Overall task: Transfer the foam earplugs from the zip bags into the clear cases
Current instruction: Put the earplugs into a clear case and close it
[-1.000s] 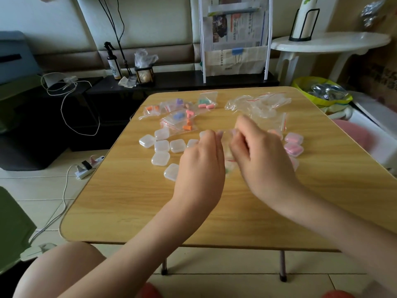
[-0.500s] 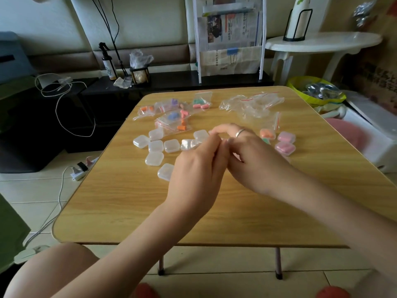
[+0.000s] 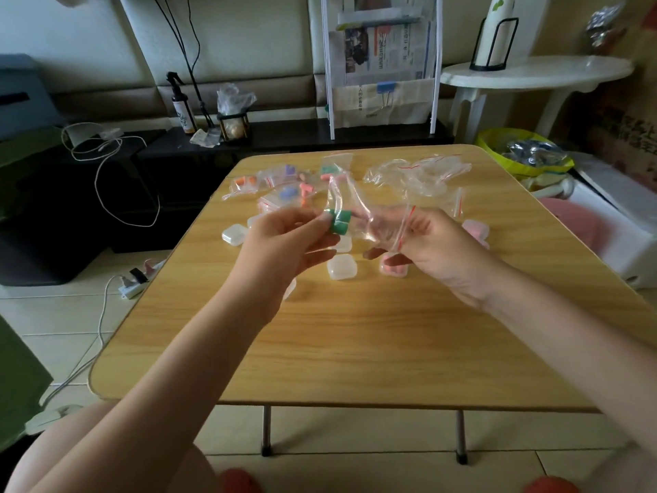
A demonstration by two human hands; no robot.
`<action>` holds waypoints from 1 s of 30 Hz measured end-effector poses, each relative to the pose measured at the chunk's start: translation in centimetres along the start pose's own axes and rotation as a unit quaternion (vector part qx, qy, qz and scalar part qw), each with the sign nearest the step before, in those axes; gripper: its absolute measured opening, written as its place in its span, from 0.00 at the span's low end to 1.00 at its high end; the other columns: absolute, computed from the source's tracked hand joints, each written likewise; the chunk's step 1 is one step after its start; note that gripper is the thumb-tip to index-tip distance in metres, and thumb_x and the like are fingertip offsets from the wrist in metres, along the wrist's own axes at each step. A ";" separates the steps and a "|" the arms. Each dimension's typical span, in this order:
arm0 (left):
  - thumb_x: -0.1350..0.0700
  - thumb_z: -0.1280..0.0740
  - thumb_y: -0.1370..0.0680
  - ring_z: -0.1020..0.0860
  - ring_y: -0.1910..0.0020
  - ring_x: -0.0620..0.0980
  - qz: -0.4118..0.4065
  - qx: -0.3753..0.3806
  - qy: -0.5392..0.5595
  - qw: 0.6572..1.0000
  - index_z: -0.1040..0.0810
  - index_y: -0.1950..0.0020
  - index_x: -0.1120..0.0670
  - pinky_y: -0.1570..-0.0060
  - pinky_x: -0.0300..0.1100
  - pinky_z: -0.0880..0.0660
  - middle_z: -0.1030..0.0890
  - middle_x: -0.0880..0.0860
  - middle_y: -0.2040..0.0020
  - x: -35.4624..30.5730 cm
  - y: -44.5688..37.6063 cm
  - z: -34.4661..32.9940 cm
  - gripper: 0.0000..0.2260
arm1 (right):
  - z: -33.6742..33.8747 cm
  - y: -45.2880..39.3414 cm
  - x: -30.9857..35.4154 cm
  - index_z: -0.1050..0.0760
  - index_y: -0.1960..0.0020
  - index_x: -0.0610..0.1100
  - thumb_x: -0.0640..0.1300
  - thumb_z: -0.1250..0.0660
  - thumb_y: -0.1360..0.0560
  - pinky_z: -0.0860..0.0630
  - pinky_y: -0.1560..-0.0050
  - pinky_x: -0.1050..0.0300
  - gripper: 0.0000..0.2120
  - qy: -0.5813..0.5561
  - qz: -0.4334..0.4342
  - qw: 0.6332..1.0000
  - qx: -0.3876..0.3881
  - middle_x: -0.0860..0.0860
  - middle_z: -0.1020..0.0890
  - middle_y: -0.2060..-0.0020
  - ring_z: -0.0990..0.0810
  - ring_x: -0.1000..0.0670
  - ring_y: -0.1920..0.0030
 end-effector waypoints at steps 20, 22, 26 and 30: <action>0.69 0.32 0.26 0.18 0.66 0.46 -0.063 -0.025 -0.025 0.997 0.24 0.53 0.64 0.60 0.35 0.21 0.20 0.58 0.61 -0.4 0.7 -0.9 0.04 | -0.6 0.0 -0.2 0.20 0.44 0.43 0.45 0.34 0.24 0.25 0.67 0.66 0.11 -0.038 -0.020 0.999 -0.028 0.49 0.15 0.58 0.17 0.52 0.60; 0.68 0.30 0.27 0.19 0.65 0.47 -0.083 -0.045 -0.056 0.994 0.24 0.55 0.61 0.60 0.35 0.21 0.21 0.56 0.63 -0.4 0.9 -0.9 0.05 | -0.7 0.0 -0.3 0.19 0.47 0.40 0.46 0.33 0.24 0.20 0.60 0.59 0.11 -0.021 -0.025 0.999 -0.023 0.46 0.15 0.57 0.16 0.52 0.59; 0.65 0.29 0.27 0.20 0.63 0.50 -0.150 -0.098 -0.151 0.972 0.26 0.59 0.54 0.60 0.37 0.21 0.19 0.55 0.62 -0.8 1.3 -0.8 0.09 | -1.3 0.1 -0.4 0.18 0.50 0.45 0.49 0.28 0.32 0.20 0.58 0.56 0.12 0.000 -0.035 0.999 -0.007 0.51 0.14 0.59 0.16 0.54 0.59; 0.66 0.33 0.24 0.18 0.66 0.47 -0.092 -0.073 -0.055 0.992 0.30 0.56 0.57 0.58 0.40 0.20 0.18 0.55 0.62 0.1 1.1 -0.9 0.07 | -0.8 0.1 -0.4 0.17 0.52 0.47 0.41 0.26 0.31 0.20 0.59 0.62 0.08 -0.043 -0.028 0.997 -0.050 0.51 0.14 0.57 0.17 0.54 0.54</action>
Point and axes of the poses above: each hand's wrist, its own y-axis away from the middle knuckle, its own z-axis out of the back of the hand, x = y × z, the point moved 6 cm from there along -y, towards the middle knuckle
